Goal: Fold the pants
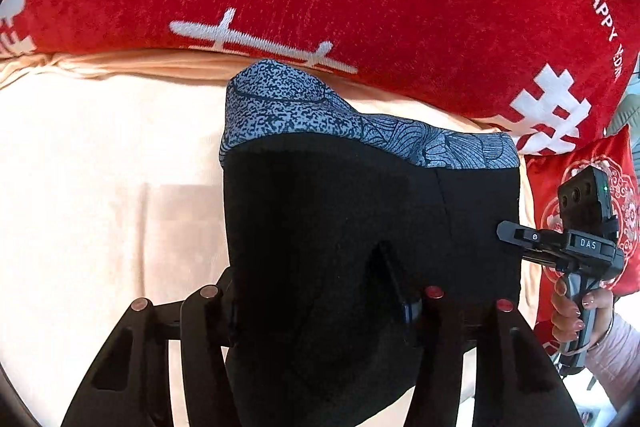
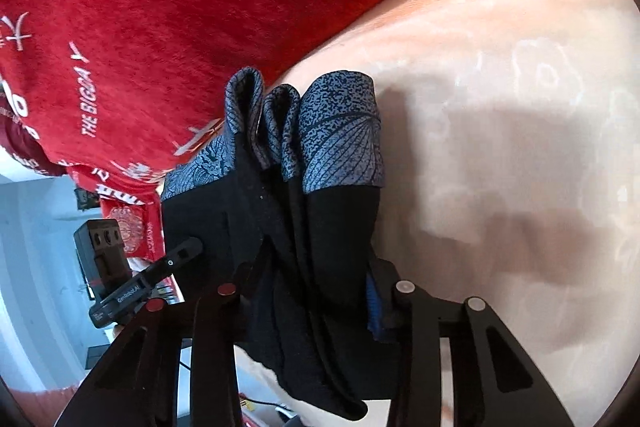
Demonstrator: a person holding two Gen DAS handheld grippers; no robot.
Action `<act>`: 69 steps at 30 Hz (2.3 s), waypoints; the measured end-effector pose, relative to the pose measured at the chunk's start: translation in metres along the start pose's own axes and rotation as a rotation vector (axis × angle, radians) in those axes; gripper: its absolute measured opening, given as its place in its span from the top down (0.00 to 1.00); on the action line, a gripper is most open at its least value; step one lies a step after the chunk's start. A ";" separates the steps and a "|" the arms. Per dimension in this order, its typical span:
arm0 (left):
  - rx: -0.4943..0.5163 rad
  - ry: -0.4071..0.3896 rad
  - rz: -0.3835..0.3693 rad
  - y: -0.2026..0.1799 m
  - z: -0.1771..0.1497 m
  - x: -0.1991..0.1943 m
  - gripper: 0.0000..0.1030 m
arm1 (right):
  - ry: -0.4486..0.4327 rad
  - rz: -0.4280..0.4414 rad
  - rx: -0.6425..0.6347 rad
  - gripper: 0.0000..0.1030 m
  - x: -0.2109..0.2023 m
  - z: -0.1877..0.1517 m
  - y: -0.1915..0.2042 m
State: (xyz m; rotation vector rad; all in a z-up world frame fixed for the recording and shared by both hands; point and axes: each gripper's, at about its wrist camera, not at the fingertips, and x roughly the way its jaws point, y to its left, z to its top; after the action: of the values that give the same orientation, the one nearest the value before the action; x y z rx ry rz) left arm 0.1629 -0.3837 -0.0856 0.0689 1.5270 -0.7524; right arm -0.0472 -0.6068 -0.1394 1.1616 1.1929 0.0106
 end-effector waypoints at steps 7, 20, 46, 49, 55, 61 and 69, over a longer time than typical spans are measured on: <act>-0.025 -0.025 0.020 -0.010 -0.039 -0.035 0.45 | 0.030 0.037 -0.015 0.61 -0.014 -0.024 0.008; -0.005 0.003 0.027 0.021 -0.095 -0.069 0.45 | 0.015 0.084 0.039 0.61 -0.014 -0.110 0.034; 0.049 -0.145 0.100 0.057 -0.097 -0.093 0.09 | -0.183 -0.211 -0.075 0.82 -0.020 -0.134 0.064; 0.101 -0.141 0.073 0.042 -0.092 -0.073 0.09 | -0.168 -0.223 -0.131 0.82 -0.005 -0.128 0.081; 0.125 -0.079 0.182 0.040 -0.089 -0.016 0.09 | -0.085 -0.275 -0.085 0.82 0.043 -0.120 0.057; 0.116 -0.051 0.227 0.042 -0.088 -0.023 0.09 | -0.097 -0.239 -0.073 0.85 0.039 -0.123 0.052; 0.074 -0.039 0.377 0.050 -0.124 -0.049 0.09 | -0.115 -0.365 -0.018 0.81 0.004 -0.149 0.047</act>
State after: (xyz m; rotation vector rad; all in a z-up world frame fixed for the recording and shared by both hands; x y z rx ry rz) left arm 0.0852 -0.2649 -0.0721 0.3845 1.3947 -0.5043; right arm -0.1268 -0.4802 -0.0954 0.9031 1.2831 -0.3168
